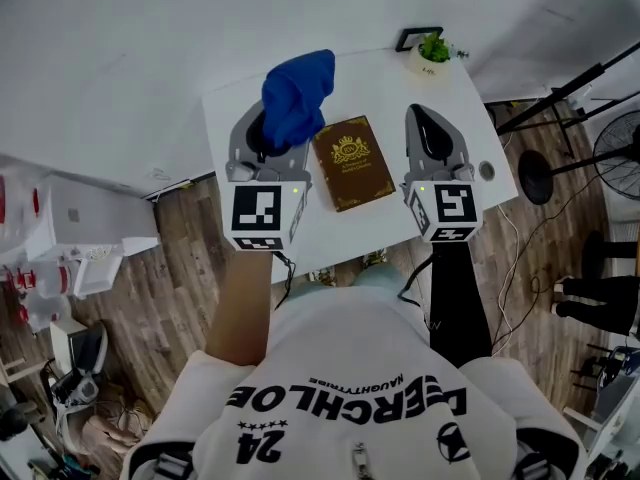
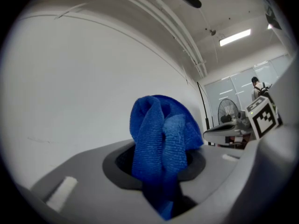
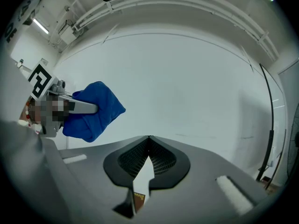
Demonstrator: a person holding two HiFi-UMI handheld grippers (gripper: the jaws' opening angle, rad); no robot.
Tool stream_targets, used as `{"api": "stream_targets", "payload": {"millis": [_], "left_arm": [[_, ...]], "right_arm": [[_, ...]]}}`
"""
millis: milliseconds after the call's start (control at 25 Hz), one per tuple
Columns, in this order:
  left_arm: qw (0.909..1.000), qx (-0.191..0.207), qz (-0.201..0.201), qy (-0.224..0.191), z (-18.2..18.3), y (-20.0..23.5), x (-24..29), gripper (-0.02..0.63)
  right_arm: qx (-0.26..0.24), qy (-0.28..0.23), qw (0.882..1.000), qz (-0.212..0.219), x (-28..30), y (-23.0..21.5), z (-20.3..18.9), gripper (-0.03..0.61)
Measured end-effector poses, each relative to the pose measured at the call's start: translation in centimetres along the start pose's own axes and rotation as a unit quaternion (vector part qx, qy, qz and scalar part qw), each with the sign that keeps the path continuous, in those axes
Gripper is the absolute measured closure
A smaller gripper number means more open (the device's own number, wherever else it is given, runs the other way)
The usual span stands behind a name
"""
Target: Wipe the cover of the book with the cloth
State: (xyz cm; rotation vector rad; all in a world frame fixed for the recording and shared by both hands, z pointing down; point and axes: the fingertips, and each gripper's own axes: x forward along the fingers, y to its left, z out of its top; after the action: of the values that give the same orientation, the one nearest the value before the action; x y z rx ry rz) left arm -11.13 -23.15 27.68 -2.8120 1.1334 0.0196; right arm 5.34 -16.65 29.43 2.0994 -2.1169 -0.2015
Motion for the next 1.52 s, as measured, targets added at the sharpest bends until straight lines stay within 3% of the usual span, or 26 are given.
{"api": "stream_targets", "payload": {"millis": [160, 480, 880, 1080, 1280, 1520], "left_arm": [[0.9998, 0.012, -0.002, 0.014, -0.6, -0.1, 0.6, 0.428], [0.9976, -0.026, 0.036, 0.053, -3.0, 0.0, 3.7, 0.428], [0.9872, -0.036, 0.114, 0.105, -6.6, -1.7, 7.3, 0.428], [0.9801, -0.050, 0.141, 0.130, -8.7, -2.8, 8.4, 0.428], [0.9714, -0.085, 0.135, 0.175, -12.7, -4.6, 10.3, 0.428], [0.9477, -0.164, 0.115, 0.248, -18.9, -7.0, 12.6, 0.428]], "right_arm": [[-0.002, -0.006, 1.000, 0.018, 1.9, -0.2, -0.3, 0.575], [-0.006, -0.012, 0.996, 0.087, 6.3, -1.1, -1.2, 0.575], [0.018, -0.020, 0.987, 0.159, 10.2, -4.5, -3.9, 0.575], [0.031, -0.017, 0.981, 0.192, 11.2, -5.2, -5.9, 0.575], [0.043, -0.014, 0.978, 0.206, 11.4, -6.1, -7.2, 0.575], [0.051, -0.003, 0.977, 0.206, 11.1, -7.5, -8.8, 0.575]]}}
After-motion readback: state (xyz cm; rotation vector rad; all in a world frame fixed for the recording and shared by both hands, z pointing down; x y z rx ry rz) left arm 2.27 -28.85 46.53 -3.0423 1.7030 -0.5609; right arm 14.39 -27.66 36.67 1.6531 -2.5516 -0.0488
